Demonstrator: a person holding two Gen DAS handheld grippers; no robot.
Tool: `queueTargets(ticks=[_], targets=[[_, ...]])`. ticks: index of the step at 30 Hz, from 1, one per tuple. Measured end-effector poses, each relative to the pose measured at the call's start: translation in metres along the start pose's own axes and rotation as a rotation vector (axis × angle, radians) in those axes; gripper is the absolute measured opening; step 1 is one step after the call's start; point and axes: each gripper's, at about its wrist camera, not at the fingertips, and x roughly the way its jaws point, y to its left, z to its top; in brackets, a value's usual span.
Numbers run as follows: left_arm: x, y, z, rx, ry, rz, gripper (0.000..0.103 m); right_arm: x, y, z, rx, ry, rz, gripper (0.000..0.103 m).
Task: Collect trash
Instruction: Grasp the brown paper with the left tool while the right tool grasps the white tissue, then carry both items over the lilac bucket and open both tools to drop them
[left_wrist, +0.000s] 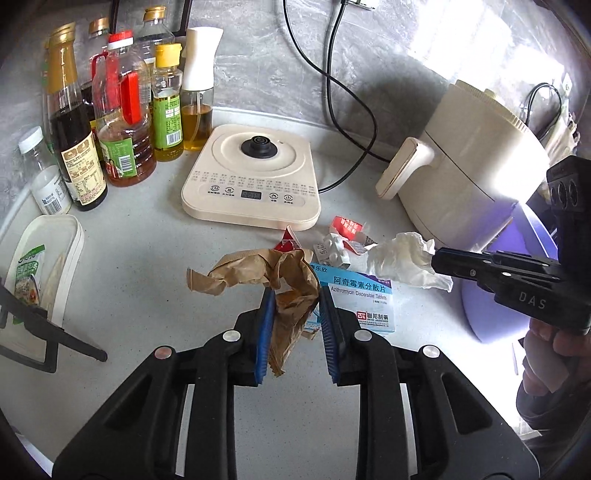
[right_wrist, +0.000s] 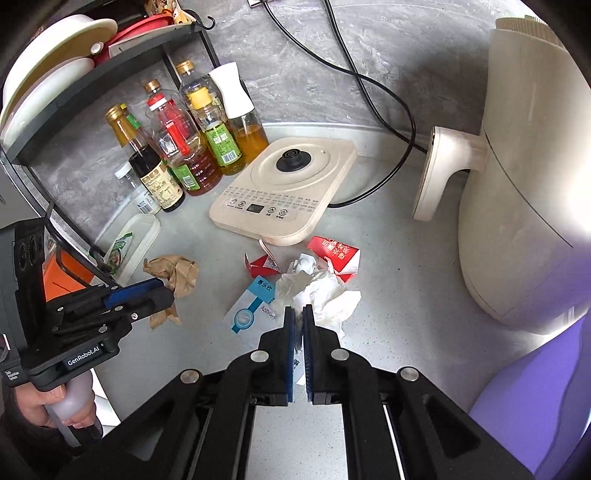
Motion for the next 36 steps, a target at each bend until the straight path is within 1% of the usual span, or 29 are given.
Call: queueTargets(ticks=[11,17,22,26,30,31,32,33,34,35,36], targets=[[-0.043,-0.02,-0.007,0.005,-0.073,0.013,0.024,-0.067,0.008,-0.017,-0.024,-0.121,-0.008,0.006],[-0.057,-0.04,-0.004,0.008,-0.114,-0.003,0.024,-0.114,0.006,-0.022,-0.07,-0.221,-0.036,0.006],[-0.059,-0.068,0.002,0.042,-0.13,-0.033,0.024,-0.148,-0.016,-0.03,-0.032,-0.282,-0.081,0.006],[-0.056,-0.093,0.007,0.075,-0.138,-0.069,0.024,-0.175,-0.042,-0.042,0.015,-0.338,-0.158,0.006],[-0.051,-0.121,0.012,0.111,-0.137,-0.107,0.024,-0.197,-0.077,-0.053,0.077,-0.363,-0.22,0.006],[-0.05,-0.128,0.013,0.12,-0.136,-0.116,0.024,-0.202,-0.084,-0.056,0.092,-0.368,-0.24,0.009],[-0.049,-0.135,0.014,0.129,-0.135,-0.125,0.024,-0.207,-0.094,-0.059,0.121,-0.376,-0.277,0.014],[-0.049,-0.142,0.015,0.137,-0.136,-0.134,0.024,-0.211,-0.103,-0.063,0.159,-0.376,-0.308,0.053],[-0.049,-0.148,0.016,0.146,-0.137,-0.145,0.024,-0.217,-0.112,-0.067,0.197,-0.396,-0.33,0.072],[-0.049,-0.155,0.017,0.156,-0.138,-0.154,0.024,-0.226,-0.118,-0.074,0.219,-0.442,-0.345,0.08],[-0.049,-0.161,0.018,0.165,-0.14,-0.161,0.024,-0.233,-0.122,-0.079,0.222,-0.462,-0.35,0.08]])
